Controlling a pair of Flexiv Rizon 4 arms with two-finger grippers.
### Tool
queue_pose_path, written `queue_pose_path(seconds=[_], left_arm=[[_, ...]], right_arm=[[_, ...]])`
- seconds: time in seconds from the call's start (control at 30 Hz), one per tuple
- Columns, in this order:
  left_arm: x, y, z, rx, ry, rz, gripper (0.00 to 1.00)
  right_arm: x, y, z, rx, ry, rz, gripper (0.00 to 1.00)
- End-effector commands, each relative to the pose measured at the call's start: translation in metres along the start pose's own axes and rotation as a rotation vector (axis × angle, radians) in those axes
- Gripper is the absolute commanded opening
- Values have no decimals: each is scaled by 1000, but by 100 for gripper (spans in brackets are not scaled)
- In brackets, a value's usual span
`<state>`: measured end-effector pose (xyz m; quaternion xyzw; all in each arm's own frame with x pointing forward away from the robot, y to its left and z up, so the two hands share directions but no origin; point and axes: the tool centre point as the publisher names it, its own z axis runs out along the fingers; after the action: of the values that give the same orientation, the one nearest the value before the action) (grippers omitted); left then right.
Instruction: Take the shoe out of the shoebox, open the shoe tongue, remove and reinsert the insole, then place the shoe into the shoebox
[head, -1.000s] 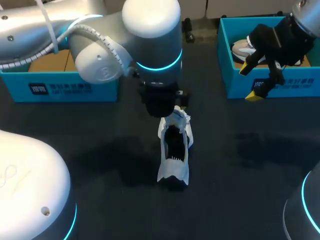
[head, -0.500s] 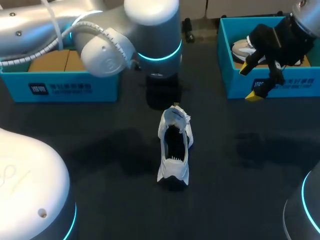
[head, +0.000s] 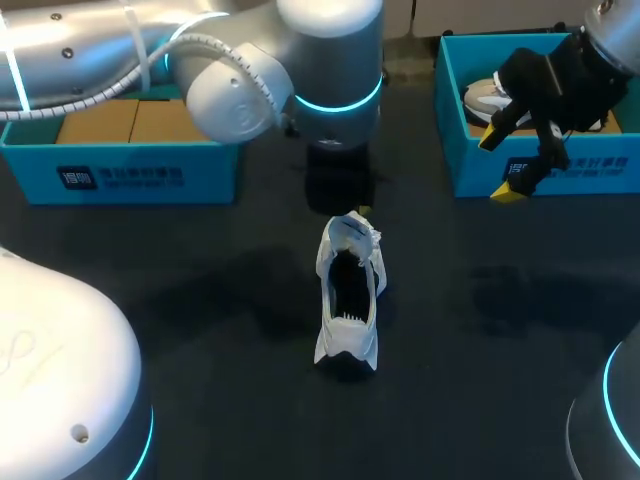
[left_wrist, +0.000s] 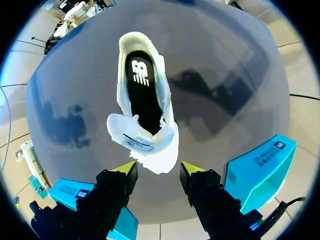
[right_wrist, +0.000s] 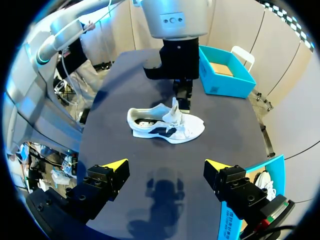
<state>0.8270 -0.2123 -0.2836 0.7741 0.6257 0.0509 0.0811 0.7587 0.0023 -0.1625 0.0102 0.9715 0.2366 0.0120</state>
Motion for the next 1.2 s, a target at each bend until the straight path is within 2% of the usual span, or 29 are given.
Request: queue_pose_path(seconds=[0.03, 0.2, 0.43, 0.73, 0.93, 1.2], left_arm=[[-7, 4, 13, 11, -3, 2, 58], [-9, 3, 16, 13, -20, -1, 57], [-13, -8, 23, 21, -21, 10, 54], [-22, -22, 17, 44, -37, 40, 51], [-21, -25, 13, 55, -33, 38, 45], [-15, -29, 11, 68, -36, 44, 44]], right_arm=[[-2, 1, 1, 4, 3, 1, 100], [-2, 1, 1, 4, 3, 1, 100], [-2, 1, 1, 4, 3, 1, 100], [-2, 1, 1, 4, 3, 1, 100], [-2, 1, 1, 4, 3, 1, 100], [-2, 1, 1, 4, 3, 1, 100]])
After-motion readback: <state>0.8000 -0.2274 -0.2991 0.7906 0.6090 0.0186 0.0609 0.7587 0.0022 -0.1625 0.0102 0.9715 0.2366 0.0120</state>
